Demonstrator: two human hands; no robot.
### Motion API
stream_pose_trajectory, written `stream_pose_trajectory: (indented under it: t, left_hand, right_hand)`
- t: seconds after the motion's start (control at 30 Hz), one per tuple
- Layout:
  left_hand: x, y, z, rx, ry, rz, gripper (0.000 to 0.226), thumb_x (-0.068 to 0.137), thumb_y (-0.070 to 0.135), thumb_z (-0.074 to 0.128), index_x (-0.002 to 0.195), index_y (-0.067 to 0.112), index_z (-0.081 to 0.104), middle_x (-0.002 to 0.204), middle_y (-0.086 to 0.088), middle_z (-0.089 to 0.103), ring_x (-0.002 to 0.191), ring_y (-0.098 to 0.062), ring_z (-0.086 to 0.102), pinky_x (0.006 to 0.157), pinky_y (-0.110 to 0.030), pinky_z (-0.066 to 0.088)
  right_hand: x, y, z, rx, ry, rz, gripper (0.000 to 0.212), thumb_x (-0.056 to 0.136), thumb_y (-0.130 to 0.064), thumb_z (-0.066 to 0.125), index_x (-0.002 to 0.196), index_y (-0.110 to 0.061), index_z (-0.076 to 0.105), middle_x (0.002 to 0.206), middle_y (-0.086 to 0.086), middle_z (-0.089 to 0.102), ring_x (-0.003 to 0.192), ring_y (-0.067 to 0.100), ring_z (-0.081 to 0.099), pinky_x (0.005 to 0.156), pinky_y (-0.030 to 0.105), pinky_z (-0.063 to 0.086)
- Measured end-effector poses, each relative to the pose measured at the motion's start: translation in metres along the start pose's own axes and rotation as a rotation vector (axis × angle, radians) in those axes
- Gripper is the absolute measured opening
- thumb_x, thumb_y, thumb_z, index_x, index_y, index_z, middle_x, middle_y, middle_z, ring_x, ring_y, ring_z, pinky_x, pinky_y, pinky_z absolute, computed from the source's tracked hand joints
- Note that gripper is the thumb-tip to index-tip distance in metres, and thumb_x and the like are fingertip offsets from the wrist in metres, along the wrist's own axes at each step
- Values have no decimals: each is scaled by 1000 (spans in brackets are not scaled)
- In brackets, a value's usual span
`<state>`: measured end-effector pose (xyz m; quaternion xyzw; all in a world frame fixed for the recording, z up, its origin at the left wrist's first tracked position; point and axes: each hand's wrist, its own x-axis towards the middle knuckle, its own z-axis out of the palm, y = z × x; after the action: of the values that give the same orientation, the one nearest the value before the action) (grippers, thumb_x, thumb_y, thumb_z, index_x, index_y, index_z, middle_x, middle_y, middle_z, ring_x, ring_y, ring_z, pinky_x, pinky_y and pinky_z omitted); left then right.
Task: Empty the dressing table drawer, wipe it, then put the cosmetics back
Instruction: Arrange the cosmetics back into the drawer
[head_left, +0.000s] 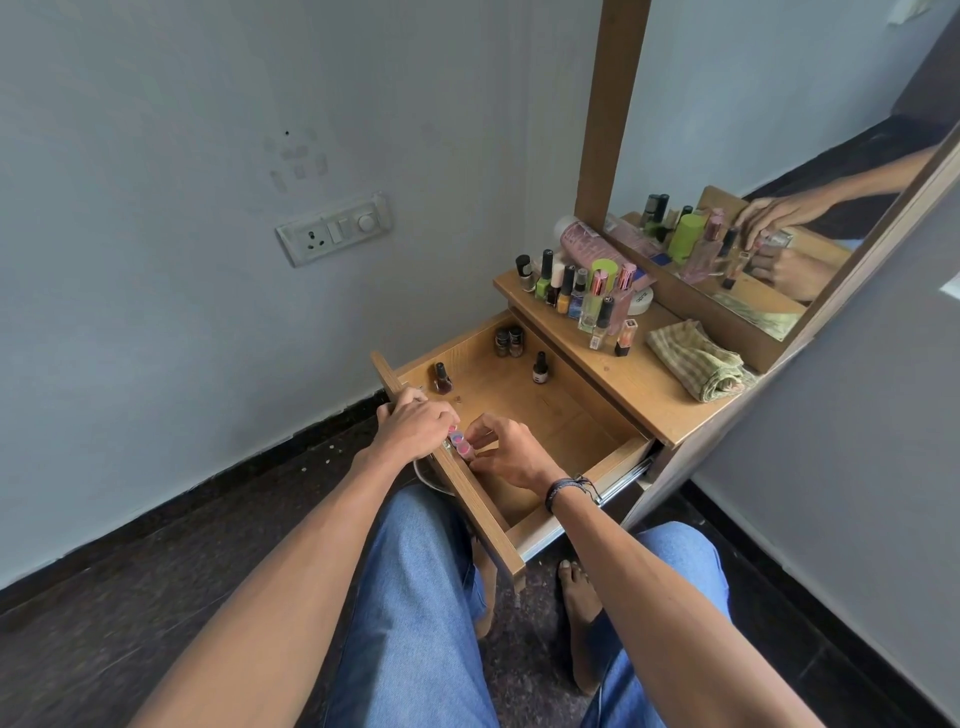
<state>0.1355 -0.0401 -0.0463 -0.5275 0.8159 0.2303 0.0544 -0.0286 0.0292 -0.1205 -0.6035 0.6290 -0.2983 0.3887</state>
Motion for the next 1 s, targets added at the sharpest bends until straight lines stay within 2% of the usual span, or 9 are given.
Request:
stream_pose_trajectory:
  t: [0.23,0.33,0.4,0.53,0.7,0.8,0.9,1.0]
  left_hand:
    - [-2,3,-4,-5,-24,-10,40,101,26,33,119,37,67,115,3,47,136,-14,24,106,-47,22]
    - [-3,4,-4,-16,-35,-12,39,100,27,35,117,38,68,119,3,50,135,-13,25,104,-46,22]
    - [-5,6,-7,-16,-38,-16,37,100,27,37,117,38,68,115,3,46,135,-14,25,105,-45,22]
    - [-7,9,-10,-1,-62,-20,35,99,29,41,119,37,68,113,1,38,135,-17,25,106,-44,22]
    - [-3,5,-9,-35,-96,-41,31,96,35,45,112,37,72,120,-1,36,133,-18,25,107,-45,21]
    - [2,1,-8,-60,-121,-57,29,90,42,48,105,37,73,122,-1,35,130,-19,27,103,-46,23]
    - [6,-3,-8,-59,-152,-63,35,86,53,45,109,42,70,124,-2,35,129,-22,29,101,-48,23]
    - [9,-6,-9,-54,-191,-63,42,82,59,42,113,46,67,128,-3,35,131,-24,26,96,-48,23]
  right_hand:
    - [1,2,-1,-59,-16,5,27,86,-8,77,107,-13,62,110,0,69,97,13,68,86,35,60]
    - [1,2,-1,-67,-37,9,29,86,-2,74,109,-14,61,112,0,70,99,13,69,84,28,59]
    - [0,1,-2,-71,-48,8,31,86,1,72,111,-13,61,115,1,69,101,15,69,84,25,59]
    - [-1,0,-2,-91,-63,1,33,87,0,71,114,-17,61,122,2,66,99,14,67,85,28,59]
    - [-3,-2,-3,-119,-52,-1,30,87,-3,73,112,-18,65,121,2,66,95,10,64,73,13,50]
    - [-4,-3,-4,-93,-58,5,29,87,-5,74,111,-18,65,120,3,67,96,12,66,75,15,53]
    - [-5,-3,-4,-80,-54,15,29,85,-7,74,109,-20,64,115,-1,67,89,5,64,78,19,55]
    - [-6,-4,-5,-57,-69,25,30,85,-6,74,108,-22,62,117,2,67,94,12,68,84,29,59]
